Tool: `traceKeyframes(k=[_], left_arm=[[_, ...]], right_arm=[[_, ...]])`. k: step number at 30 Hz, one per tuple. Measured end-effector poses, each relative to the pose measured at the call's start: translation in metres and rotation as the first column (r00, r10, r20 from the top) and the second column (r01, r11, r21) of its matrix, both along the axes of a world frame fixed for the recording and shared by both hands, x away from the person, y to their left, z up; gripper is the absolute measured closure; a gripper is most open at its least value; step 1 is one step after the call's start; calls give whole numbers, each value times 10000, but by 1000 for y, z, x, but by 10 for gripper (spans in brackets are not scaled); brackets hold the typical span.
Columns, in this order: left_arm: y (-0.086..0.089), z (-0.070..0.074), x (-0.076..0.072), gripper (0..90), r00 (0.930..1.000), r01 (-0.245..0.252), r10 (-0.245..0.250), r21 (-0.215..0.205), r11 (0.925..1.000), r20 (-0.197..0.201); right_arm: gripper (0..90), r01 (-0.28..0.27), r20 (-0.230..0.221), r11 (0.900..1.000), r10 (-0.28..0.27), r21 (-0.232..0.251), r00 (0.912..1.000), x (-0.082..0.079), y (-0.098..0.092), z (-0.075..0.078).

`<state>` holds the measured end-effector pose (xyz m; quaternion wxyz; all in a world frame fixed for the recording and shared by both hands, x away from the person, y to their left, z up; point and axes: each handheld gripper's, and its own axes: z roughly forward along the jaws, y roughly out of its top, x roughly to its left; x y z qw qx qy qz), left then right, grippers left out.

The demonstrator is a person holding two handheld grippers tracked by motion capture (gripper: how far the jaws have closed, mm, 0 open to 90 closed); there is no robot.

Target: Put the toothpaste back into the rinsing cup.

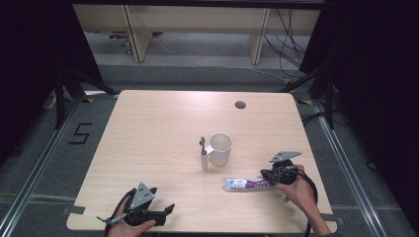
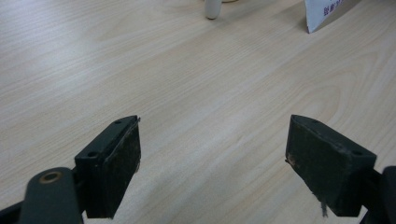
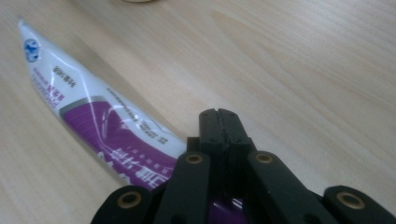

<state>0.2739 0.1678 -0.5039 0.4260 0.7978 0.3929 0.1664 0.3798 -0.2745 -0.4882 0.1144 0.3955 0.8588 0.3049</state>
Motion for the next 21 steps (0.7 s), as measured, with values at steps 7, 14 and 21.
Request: traceKeyframes(k=[7,14,21], left_arm=[[1,1,0,178,9998,173,-173,172,9997,-16],[2,2,-1,178,9999,107,-107,224,9997,-23],[1,0,0,178,9998,179,-179,160,9997,-14]], right_arm=[[898,167,-288,9999,-168,-25,9994,-21,-5,2],[881,-115,-335,9999,114,-36,9994,-44,-5,-1],[814,-171,-160,9998,172,93,9997,-55,-5,7]])
